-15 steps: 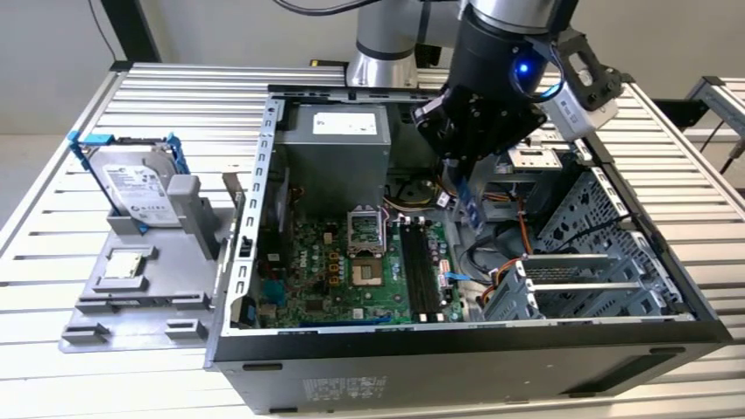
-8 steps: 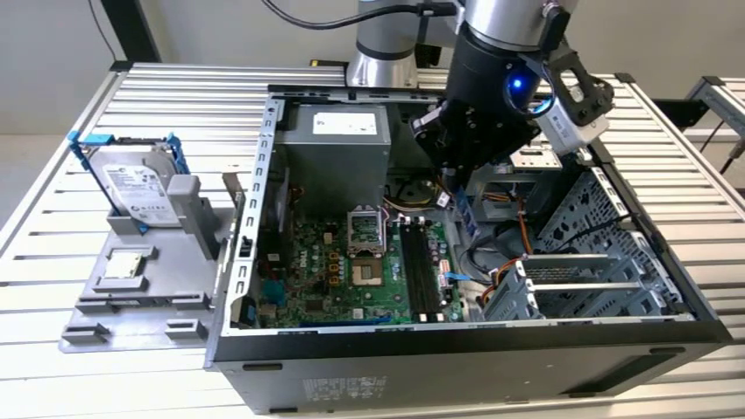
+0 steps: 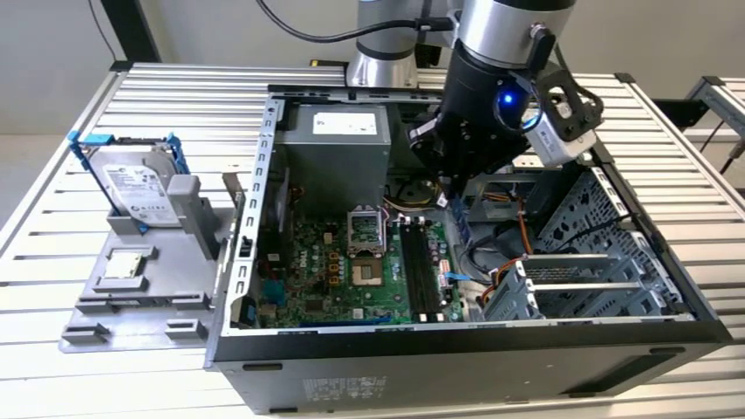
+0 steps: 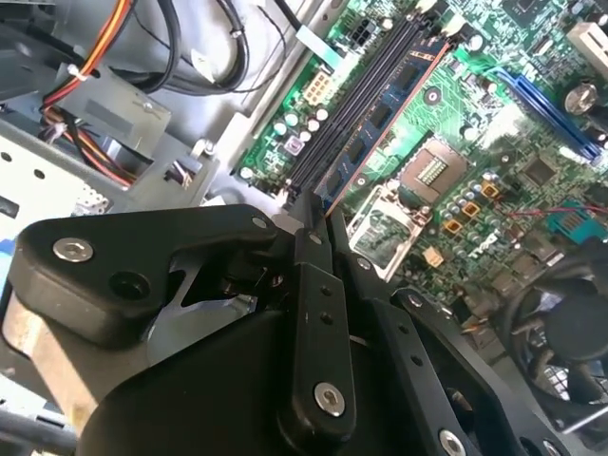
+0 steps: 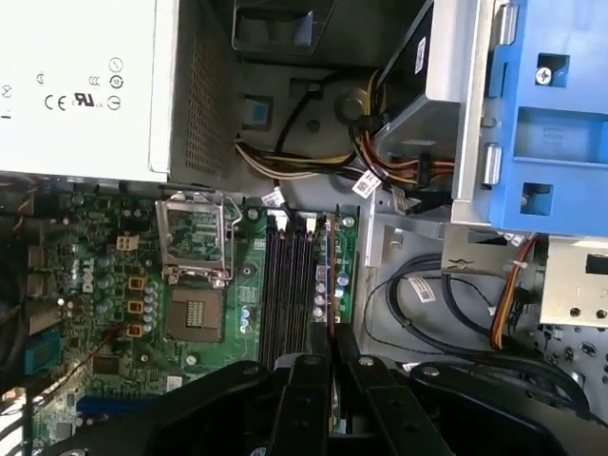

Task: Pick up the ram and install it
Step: 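Insert the ram into the slot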

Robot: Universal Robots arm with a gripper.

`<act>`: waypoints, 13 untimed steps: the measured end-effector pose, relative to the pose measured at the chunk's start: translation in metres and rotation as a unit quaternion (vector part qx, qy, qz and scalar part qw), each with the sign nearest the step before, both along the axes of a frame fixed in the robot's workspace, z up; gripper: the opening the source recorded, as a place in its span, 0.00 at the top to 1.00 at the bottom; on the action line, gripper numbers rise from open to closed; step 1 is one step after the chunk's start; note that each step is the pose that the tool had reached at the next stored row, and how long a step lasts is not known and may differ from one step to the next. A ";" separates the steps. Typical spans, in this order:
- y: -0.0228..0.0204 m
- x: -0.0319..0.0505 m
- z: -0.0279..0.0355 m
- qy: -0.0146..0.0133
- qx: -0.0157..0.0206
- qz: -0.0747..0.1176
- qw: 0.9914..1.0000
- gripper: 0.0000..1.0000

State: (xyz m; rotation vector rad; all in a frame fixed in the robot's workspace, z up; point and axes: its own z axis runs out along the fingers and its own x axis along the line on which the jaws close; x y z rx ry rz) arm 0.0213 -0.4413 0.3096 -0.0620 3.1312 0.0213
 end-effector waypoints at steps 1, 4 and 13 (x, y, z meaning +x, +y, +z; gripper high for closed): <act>0.0001 -0.0003 -0.0017 0.000 0.000 -0.003 1.000 1.00; 0.0003 -0.0014 -0.0074 0.000 0.000 -0.010 1.000 1.00; 0.0003 -0.0036 -0.0236 0.000 0.000 -0.034 0.999 1.00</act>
